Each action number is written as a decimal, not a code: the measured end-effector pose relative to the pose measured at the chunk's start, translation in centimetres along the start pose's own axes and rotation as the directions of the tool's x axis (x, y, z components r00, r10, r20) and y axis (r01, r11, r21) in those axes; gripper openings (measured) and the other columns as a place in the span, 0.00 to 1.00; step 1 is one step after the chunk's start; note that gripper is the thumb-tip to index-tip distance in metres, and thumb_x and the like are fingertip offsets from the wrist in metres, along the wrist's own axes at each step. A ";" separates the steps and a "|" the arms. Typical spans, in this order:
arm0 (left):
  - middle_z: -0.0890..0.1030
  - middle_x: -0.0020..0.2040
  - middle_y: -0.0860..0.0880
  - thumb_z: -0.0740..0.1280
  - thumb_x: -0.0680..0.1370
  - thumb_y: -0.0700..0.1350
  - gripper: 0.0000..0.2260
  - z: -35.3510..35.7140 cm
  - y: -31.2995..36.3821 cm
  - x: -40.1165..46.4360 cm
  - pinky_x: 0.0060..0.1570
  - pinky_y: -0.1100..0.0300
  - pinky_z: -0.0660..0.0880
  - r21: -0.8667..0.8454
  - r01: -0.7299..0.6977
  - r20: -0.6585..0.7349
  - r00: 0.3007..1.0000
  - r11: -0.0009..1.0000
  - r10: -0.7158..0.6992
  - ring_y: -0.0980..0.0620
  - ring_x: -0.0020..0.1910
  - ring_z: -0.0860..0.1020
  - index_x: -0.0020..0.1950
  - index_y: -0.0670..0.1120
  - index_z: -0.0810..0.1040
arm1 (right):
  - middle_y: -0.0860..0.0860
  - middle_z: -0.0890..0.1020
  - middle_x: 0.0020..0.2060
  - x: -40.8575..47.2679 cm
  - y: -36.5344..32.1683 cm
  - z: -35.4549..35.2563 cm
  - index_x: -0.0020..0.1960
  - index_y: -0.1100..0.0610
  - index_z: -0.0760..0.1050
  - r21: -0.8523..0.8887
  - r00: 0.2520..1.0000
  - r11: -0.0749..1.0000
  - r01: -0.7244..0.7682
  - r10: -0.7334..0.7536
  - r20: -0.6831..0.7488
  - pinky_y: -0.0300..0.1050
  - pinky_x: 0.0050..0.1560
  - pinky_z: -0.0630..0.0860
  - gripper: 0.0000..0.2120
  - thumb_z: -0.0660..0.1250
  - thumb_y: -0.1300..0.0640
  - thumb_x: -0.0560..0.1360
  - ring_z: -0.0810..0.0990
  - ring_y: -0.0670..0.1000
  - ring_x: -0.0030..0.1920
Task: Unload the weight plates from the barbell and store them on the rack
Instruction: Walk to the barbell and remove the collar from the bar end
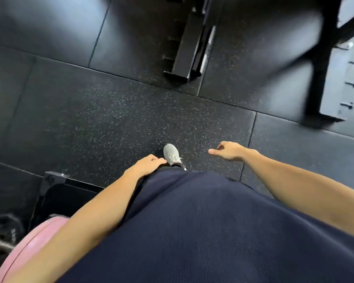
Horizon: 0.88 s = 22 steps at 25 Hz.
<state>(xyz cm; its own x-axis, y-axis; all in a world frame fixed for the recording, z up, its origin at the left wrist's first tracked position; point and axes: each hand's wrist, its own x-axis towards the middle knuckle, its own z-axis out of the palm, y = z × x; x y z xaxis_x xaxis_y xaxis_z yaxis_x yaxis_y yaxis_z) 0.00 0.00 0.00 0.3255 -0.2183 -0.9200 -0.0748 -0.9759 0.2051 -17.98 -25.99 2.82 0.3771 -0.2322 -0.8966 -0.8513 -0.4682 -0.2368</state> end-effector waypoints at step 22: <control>0.75 0.57 0.54 0.62 0.66 0.71 0.29 -39.0 -3.8 11.7 0.57 0.50 0.69 -0.399 0.050 -0.128 0.986 0.916 -0.109 0.50 0.56 0.73 0.61 0.57 0.72 | 0.56 0.73 0.68 23.7 -42.0 -20.5 0.71 0.59 0.65 -0.265 0.977 0.941 0.213 -0.206 0.052 0.48 0.60 0.67 0.38 0.61 0.33 0.73 0.72 0.57 0.65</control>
<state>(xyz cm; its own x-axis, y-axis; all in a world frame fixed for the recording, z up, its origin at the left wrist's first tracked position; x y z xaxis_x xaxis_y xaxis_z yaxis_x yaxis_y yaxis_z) 40.87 1.09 1.44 0.4494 -0.1087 -0.8867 0.3239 -0.9052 0.2751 34.24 -29.33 -0.79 0.5252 -0.0861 -0.8466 -0.6238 -0.7156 -0.3142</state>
